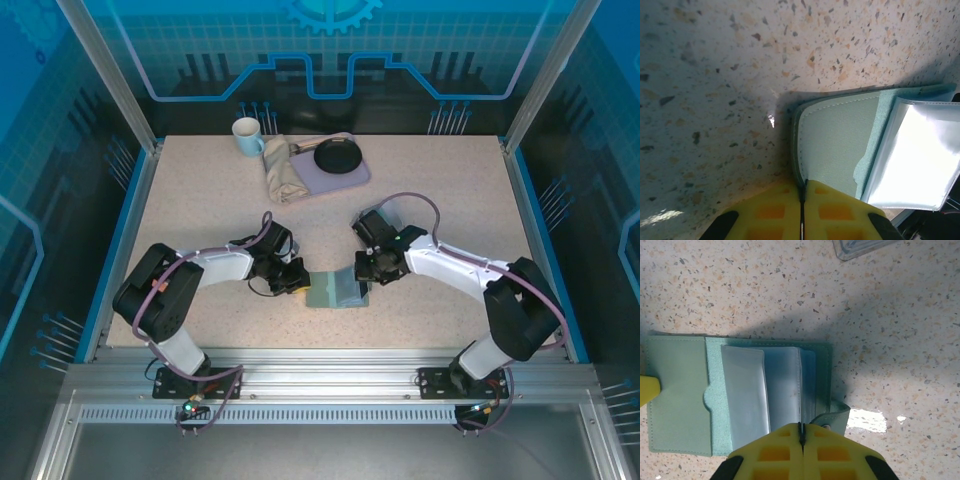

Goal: Put the credit cards into the card holder
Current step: Flip over the card slot in the card holder.

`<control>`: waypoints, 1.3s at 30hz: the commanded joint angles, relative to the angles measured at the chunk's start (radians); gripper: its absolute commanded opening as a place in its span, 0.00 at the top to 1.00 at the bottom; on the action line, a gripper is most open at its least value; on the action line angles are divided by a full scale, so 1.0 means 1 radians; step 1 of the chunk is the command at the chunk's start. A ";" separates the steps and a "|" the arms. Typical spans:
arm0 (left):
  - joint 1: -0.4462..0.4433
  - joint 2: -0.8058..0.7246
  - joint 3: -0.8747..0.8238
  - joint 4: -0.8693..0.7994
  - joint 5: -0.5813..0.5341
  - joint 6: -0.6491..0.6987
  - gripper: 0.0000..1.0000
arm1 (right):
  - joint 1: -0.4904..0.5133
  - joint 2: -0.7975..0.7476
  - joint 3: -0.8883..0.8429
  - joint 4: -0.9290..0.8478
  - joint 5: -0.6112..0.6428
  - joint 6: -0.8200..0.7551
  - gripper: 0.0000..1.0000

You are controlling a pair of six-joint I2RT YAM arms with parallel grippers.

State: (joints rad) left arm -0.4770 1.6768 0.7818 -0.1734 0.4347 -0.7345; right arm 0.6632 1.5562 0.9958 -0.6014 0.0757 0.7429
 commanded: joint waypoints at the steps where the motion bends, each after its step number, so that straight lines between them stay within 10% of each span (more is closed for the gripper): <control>1: -0.004 0.023 -0.009 0.006 0.012 -0.016 0.93 | 0.021 0.033 -0.007 0.012 0.010 0.019 1.00; 33: -0.023 0.050 -0.007 0.035 -0.002 -0.040 0.93 | 0.044 0.118 0.016 0.264 -0.289 0.081 1.00; 39: -0.023 0.043 -0.021 0.033 -0.027 -0.049 0.93 | 0.043 0.023 0.092 0.077 -0.112 0.021 1.00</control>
State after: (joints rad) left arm -0.4850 1.6897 0.7818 -0.1551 0.4339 -0.7620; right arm 0.6899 1.6268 1.0321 -0.4252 -0.0959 0.8024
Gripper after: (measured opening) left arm 0.077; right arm 0.043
